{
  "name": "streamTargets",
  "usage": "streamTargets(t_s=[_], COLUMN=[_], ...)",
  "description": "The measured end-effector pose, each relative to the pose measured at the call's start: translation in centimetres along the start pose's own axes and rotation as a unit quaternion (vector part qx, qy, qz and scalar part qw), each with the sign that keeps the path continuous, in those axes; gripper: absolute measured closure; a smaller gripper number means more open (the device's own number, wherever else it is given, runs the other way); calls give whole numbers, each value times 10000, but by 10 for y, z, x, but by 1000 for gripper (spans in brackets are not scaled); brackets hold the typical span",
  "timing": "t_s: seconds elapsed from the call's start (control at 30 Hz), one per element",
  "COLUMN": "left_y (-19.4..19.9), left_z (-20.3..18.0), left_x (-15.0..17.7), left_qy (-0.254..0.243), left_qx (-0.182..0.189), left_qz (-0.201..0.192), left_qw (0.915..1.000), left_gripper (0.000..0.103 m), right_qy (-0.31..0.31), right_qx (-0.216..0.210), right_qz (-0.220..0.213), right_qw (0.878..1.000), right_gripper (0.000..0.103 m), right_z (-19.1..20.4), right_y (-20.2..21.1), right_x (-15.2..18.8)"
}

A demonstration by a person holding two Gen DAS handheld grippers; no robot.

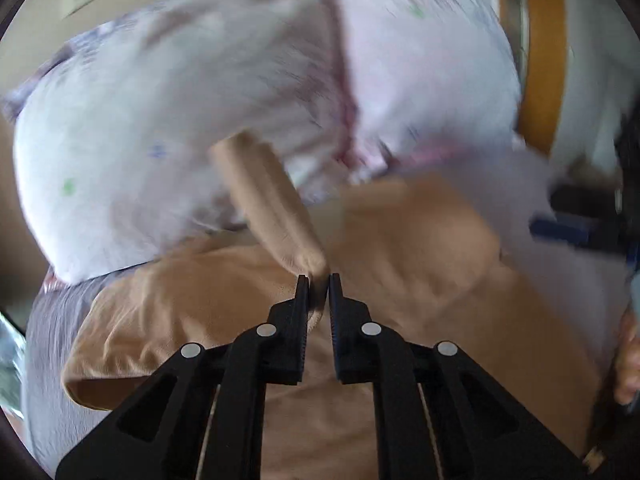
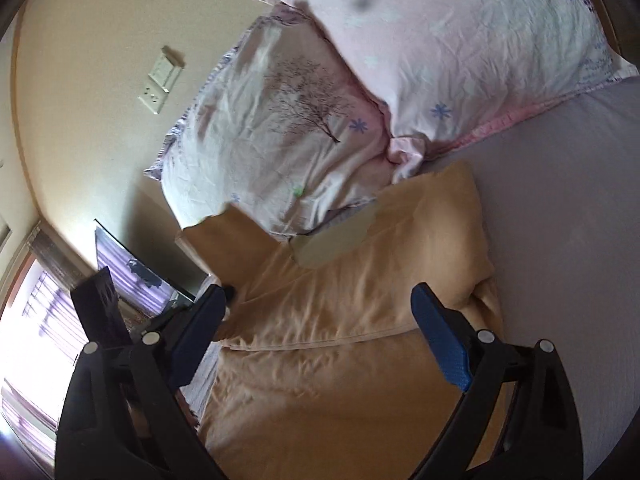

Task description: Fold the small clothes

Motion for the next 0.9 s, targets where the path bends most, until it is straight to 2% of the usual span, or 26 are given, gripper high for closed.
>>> streamTargets(t_s=[0.07,0.13,0.17,0.2,0.23,0.27,0.3,0.37,0.4,0.47,0.5,0.57,0.63,0.67,0.7,0.73,0.77,0.83,0.9], left_y=[-13,0,13,29,42,54,66,75,76,70,66,62,60,58,58,61,63,66,76], left_z=[-44,-54,-50,-40,-25,-5,19,61,84,123,133,146,150,151,151,150,149,148,148], left_x=[20,36,42,45,47,47,48,49,54,73,81,95,109,112,113,114,114,113,115], left_qy=[-620,-819,-788,-654,-483,-278,6,586,927,1575,1786,2124,2290,2320,2338,2341,2336,2317,2290], left_qx=[27,157,236,313,331,268,116,-139,-226,-408,-393,-272,-188,-171,-158,-143,-122,-82,-76], left_qz=[228,142,17,-177,-375,-563,-716,-836,-842,-580,-455,-282,-159,-139,-139,-151,-179,-282,-402], left_qw=[9978,9964,9966,9972,9976,9977,9974,9947,9919,9850,9821,9764,9731,9725,9721,9720,9721,9723,9726], left_gripper=[93,83,63,39,30,23,23,23,23,23,23,23,23,23,23,23,23,23,23], right_qy=[-273,-504,-521,-498,-443,-368,-302,-64,116,312,316,315,288,317,491,648,625,724,729], right_qx=[136,184,206,240,252,253,252,302,461,861,1195,1585,1769,1803,1927,1974,1847,1803,1887], right_qz=[158,289,319,351,404,514,622,888,998,1061,1107,1075,1263,1394,1294,1342,1261,685,9], right_qw=[9994,9981,9979,9979,9979,9977,9973,9956,9939,9901,9861,9810,9757,9732,9715,9689,9727,9785,9793], right_gripper=[9,10,12,21,26,38,46,51,53,57,58,58,63,72,99,101,100,101,100], right_z=[-20,-35,-38,-39,-39,-36,-32,-19,-13,-12,-15,-22,-32,-35,-33,-30,-25,-11,-3], right_y=[-6,-8,-9,-10,-13,-20,-27,-47,-59,-76,-84,-93,-104,-110,-110,-111,-107,-84,-52], right_x=[0,-1,-2,-3,-4,-6,-6,-5,-3,-3,-5,-8,-5,-1,-2,-1,-3,-15,-31])
Point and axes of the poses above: each gripper's, at about its wrist camera, not at the fingertips, and y roughly against the way its jaws point, z to its left, x to its underside, the point moved 7 cm from there along -y, roughly the way its jaws point, and after that the axes turned 7 degrees about z, right-handed, at the moved point
